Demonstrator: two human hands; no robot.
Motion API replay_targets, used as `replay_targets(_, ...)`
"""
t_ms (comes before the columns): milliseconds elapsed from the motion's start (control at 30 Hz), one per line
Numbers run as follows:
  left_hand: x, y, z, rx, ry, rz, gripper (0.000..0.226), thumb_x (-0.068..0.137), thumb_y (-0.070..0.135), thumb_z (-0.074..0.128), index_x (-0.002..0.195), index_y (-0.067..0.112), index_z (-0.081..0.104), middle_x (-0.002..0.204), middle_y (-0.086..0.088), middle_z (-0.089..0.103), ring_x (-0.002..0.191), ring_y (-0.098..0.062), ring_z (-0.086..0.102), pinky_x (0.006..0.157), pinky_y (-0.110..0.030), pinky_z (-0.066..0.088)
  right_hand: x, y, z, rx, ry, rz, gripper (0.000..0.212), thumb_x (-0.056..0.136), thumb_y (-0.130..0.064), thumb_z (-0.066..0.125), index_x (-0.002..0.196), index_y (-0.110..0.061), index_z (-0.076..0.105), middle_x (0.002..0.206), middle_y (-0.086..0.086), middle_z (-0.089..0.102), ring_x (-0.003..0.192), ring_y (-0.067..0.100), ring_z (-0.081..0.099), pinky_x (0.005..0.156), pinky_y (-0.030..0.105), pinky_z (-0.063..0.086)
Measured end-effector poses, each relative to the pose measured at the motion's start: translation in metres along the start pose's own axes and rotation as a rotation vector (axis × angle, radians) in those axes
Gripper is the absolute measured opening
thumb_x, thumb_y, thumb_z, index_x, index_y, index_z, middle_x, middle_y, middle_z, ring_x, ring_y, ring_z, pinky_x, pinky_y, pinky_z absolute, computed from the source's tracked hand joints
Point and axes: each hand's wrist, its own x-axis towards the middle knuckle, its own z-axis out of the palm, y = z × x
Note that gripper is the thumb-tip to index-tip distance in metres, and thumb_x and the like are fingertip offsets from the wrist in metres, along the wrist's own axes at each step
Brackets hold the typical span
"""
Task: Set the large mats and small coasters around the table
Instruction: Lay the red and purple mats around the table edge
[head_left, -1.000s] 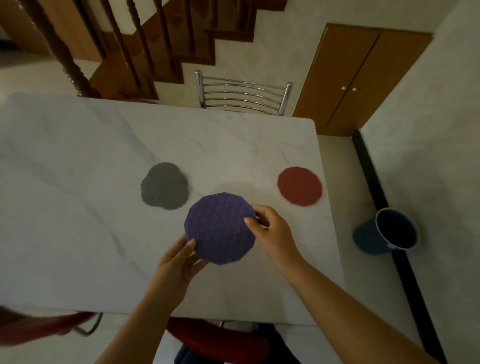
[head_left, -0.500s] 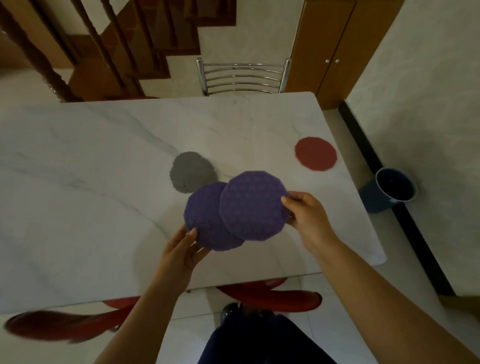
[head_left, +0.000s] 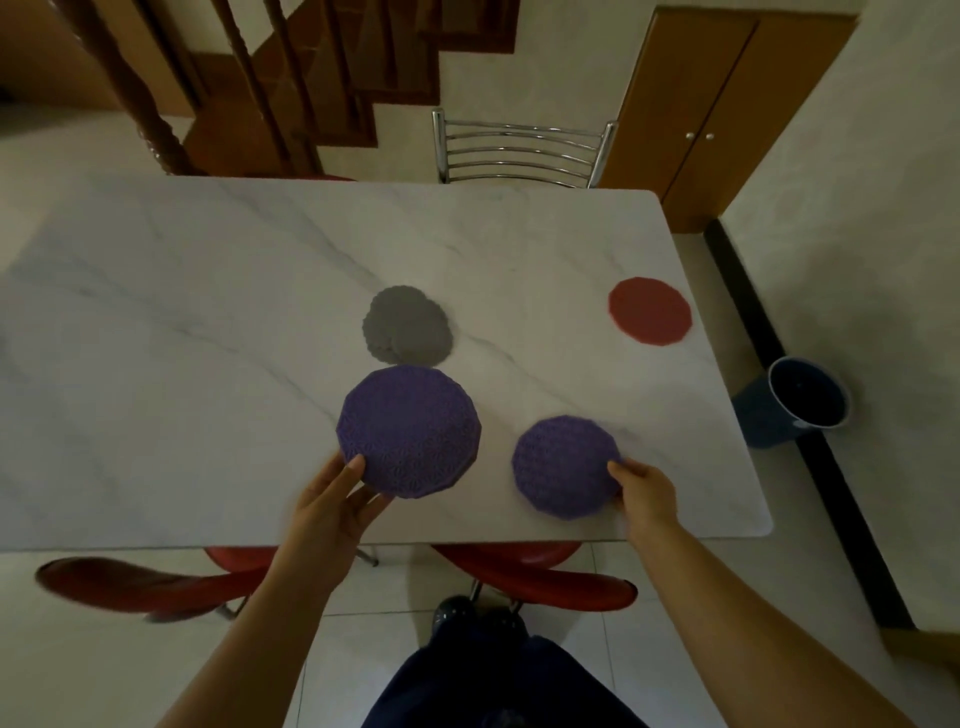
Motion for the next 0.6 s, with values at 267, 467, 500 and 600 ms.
replay_targets(267, -0.008, -0.006, -0.003, 0.0, -0.006, 0.015, 0.037, 0.085, 0.016, 0.056, 0.122, 0.018, 0.062, 0.122, -0.008, 0.068, 0.099, -0.025, 0.07, 0.074, -0.032, 0.06, 0.007, 0.0, -0.002, -0.506, 0.04, -0.169, 0.026, 0.084, -0.015, 0.064, 0.104, 0.001, 0.064, 0.107, 0.019, 0.066, 0.097, 0.033, 0.061, 0.075, 0.03, 0.041)
replay_targets(467, -0.014, -0.012, -0.004, -0.001, -0.045, 0.036, 0.038, 0.086, 0.018, 0.057, 0.123, 0.018, 0.063, 0.121, -0.008, 0.069, 0.1, -0.024, 0.069, 0.074, -0.031, 0.06, -0.005, -0.007, 0.002, -0.56, -0.027, -0.274, 0.03, 0.088, -0.014, 0.052, 0.116, -0.008, 0.056, 0.114, 0.006, 0.055, 0.108, 0.025, 0.055, 0.087, 0.033, 0.042)
replay_targets(500, -0.015, -0.013, -0.003, 0.002, -0.045, 0.038, 0.038, 0.086, 0.019, 0.057, 0.124, 0.018, 0.063, 0.12, -0.008, 0.069, 0.1, -0.024, 0.069, 0.075, -0.031, 0.06, -0.011, -0.013, 0.008, -0.509, -0.07, -0.315, 0.028, 0.089, -0.015, 0.05, 0.116, -0.011, 0.055, 0.112, 0.003, 0.054, 0.107, 0.022, 0.053, 0.088, 0.032, 0.041)
replay_targets(600, -0.017, -0.014, -0.002, -0.012, -0.019, 0.059, 0.035, 0.086, 0.02, 0.059, 0.12, 0.02, 0.066, 0.119, -0.008, 0.069, 0.101, -0.024, 0.069, 0.073, -0.03, 0.059, -0.043, -0.036, 0.038, -0.418, -0.273, -0.418, 0.035, 0.095, -0.031, 0.045, 0.128, -0.023, 0.051, 0.116, -0.01, 0.05, 0.109, 0.011, 0.049, 0.091, 0.028, 0.038)
